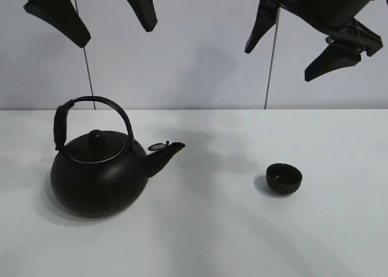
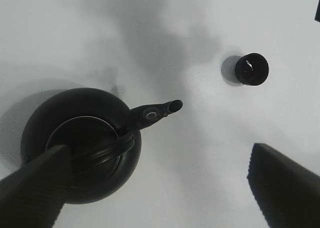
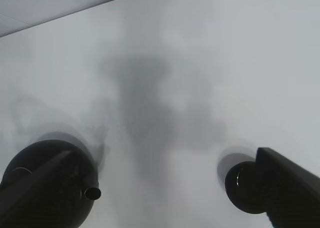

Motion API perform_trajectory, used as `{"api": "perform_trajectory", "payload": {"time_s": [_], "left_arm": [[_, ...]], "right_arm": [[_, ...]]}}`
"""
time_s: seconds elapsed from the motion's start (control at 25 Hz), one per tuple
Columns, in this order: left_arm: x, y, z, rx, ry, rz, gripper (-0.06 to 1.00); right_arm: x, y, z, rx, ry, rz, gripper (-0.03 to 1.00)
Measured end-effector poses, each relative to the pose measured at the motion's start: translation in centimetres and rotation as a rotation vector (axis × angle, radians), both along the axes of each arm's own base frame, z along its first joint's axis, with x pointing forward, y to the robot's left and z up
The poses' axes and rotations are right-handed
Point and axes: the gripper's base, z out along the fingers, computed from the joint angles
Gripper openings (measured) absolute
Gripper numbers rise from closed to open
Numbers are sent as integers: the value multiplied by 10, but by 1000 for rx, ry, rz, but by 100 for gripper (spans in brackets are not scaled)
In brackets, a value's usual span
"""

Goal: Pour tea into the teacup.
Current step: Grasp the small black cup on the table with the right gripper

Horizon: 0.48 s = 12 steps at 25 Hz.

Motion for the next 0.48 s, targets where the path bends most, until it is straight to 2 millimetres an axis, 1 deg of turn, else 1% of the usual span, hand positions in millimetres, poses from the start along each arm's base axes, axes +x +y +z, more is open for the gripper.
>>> {"api": "perform_trajectory", "payload": {"time_s": [0.28, 0.4, 0.48], "left_arm": [[0, 0, 0, 0, 0, 0, 69], [0, 0, 0, 0, 0, 0, 69], [0, 0, 0, 0, 0, 0, 69]], "right_arm": [[0, 0, 0, -9, -4, 14, 66], [-2, 0, -2, -60, 2, 91, 66], [-5, 1, -11, -120, 56, 162, 66]]}}
